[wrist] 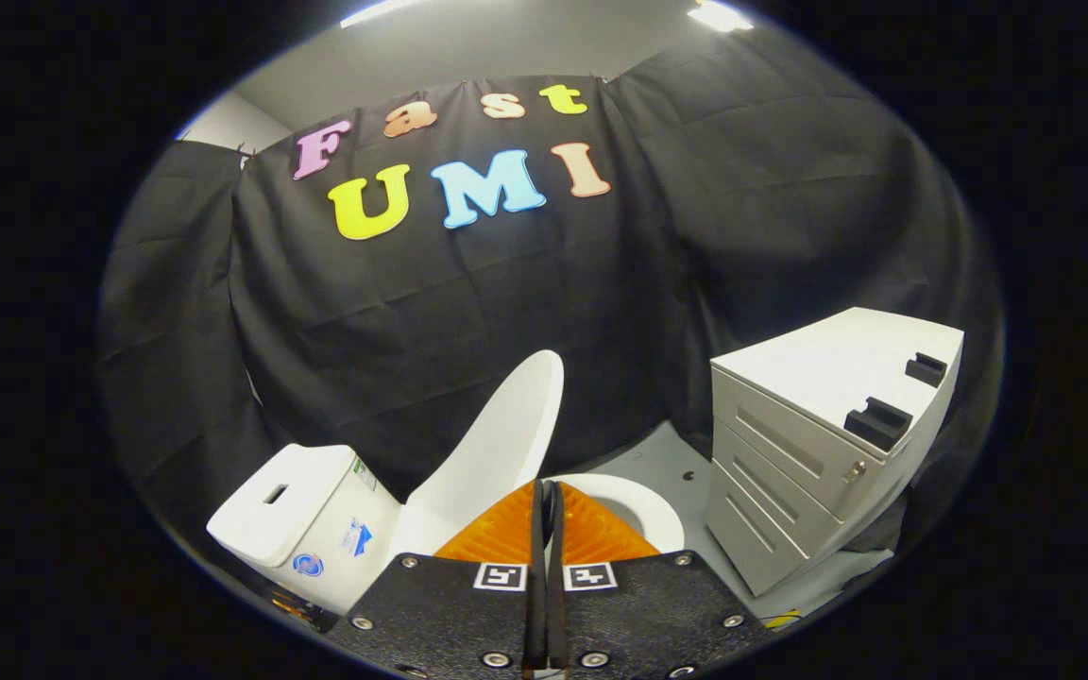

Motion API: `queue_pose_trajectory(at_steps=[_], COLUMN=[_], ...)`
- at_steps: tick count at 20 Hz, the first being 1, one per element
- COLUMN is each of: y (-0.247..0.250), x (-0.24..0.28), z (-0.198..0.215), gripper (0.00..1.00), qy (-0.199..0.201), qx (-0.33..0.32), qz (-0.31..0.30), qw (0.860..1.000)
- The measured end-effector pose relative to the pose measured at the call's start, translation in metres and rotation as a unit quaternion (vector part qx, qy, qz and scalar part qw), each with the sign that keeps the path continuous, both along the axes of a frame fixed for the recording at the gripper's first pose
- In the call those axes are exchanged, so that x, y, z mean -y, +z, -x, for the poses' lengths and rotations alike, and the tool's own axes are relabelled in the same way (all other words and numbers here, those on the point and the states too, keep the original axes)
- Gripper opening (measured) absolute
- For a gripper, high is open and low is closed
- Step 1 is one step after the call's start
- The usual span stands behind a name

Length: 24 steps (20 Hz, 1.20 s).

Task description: Open the toilet lid.

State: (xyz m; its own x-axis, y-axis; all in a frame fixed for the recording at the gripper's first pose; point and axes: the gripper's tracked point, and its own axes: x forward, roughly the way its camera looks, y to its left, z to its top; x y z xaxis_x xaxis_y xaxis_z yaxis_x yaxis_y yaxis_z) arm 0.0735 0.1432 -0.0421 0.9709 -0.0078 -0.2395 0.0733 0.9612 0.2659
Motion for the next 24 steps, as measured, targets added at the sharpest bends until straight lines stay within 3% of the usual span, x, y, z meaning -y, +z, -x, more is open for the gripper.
queue_pose_trajectory(at_steps=[4,24], y=[0.012,0.061], x=[-0.011,-0.067], z=[0.001,0.006], gripper=[0.0,0.0], qy=[0.008,0.009], qx=[0.014,0.034], qz=[0.034,0.063], qw=[0.999,0.997])
